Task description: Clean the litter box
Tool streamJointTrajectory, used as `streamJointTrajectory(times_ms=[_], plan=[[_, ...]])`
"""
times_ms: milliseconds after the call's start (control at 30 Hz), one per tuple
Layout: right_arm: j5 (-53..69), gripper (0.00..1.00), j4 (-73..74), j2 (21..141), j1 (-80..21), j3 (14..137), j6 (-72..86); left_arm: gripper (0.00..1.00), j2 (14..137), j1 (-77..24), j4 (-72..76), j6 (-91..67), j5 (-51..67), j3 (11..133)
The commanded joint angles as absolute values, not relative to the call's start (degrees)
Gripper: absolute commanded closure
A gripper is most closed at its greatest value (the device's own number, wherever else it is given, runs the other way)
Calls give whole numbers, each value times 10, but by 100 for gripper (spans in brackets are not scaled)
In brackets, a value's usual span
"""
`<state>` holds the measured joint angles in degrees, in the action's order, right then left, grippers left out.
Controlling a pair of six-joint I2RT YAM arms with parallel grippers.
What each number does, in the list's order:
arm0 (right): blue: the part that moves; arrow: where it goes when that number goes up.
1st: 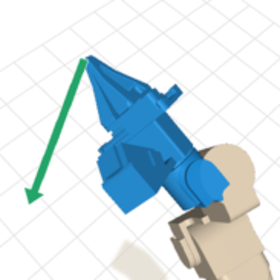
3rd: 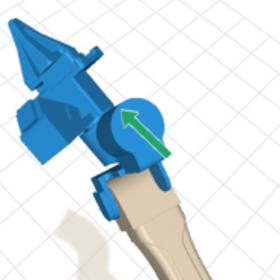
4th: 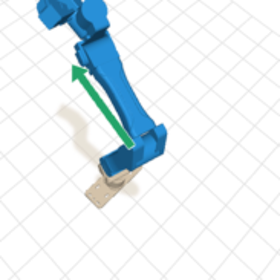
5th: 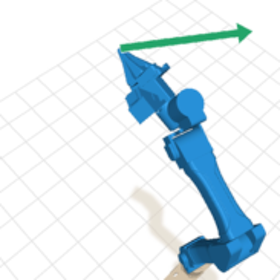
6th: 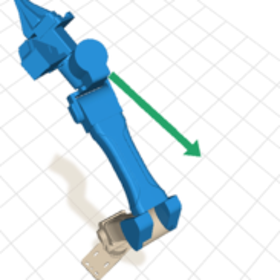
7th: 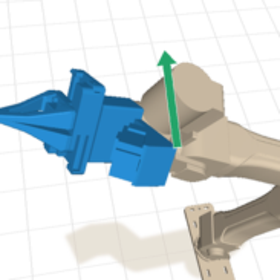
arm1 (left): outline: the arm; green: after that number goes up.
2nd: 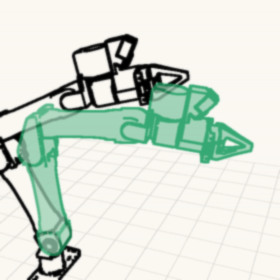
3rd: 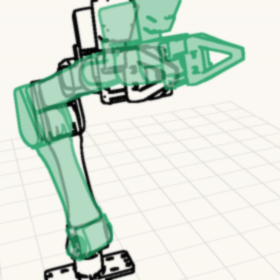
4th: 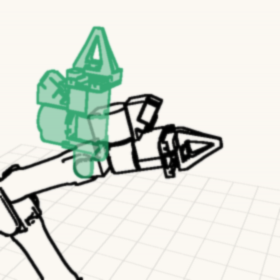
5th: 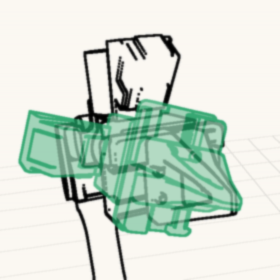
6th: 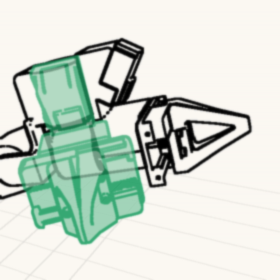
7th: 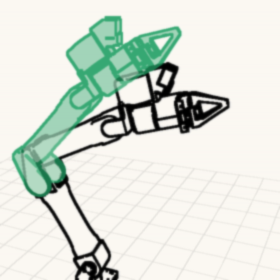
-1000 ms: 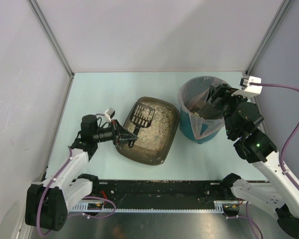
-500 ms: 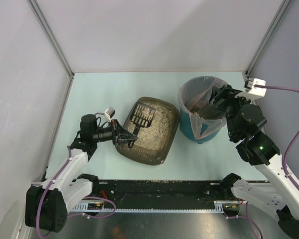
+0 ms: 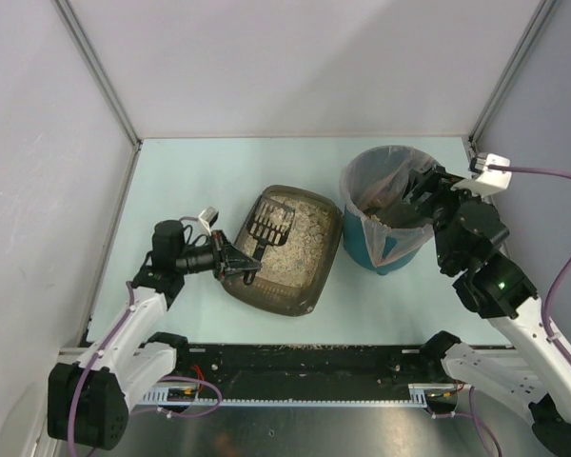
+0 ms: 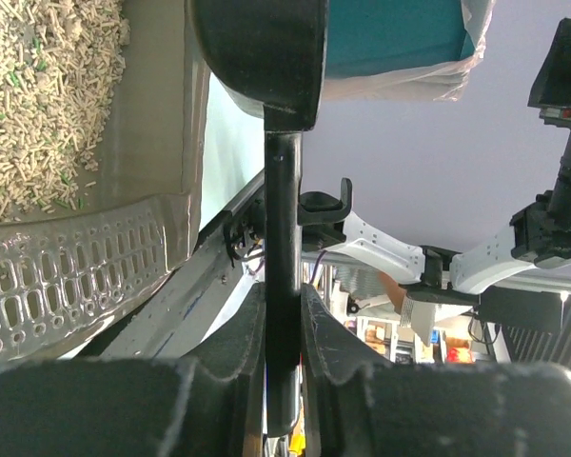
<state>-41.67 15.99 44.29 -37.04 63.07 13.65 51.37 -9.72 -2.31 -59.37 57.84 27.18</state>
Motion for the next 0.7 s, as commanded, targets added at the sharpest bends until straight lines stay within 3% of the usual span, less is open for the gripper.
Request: streamJointTrajectory(times_ms=[0,667], plan=[[-439,25,178,456,-374,644,170,100,515,-96,-18,-570,604,290],[-367,25,152,490,-374,643,171,100,478,-97,-72,-570,606,266]])
